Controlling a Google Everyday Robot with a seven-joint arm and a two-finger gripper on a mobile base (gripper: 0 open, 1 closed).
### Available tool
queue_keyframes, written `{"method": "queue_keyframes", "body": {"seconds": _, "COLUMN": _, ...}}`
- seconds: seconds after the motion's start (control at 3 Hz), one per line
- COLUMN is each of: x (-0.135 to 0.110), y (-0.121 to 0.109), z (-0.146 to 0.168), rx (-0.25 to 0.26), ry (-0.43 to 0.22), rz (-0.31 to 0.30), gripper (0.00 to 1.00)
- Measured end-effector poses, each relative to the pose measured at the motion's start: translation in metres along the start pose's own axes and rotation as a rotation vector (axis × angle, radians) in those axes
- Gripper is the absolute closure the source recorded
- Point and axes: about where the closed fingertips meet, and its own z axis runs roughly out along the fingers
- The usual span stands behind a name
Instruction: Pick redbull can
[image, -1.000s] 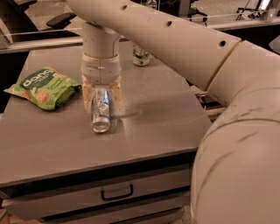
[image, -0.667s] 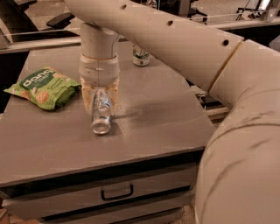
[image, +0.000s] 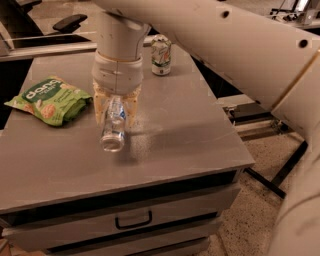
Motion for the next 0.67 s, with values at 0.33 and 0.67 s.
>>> {"method": "queue_keyframes", "body": {"seconds": 0.33, "x": -0.0122, "y": -0.0071, "z": -0.0441, "rx": 0.114, "ry": 0.071, "rz": 0.021, "gripper": 1.00}}
{"method": "queue_keyframes", "body": {"seconds": 0.67, "x": -0.0105, "y": -0.0097, "z": -0.0442, "rx": 0.122, "ry": 0.079, "rz": 0.020, "gripper": 1.00}}
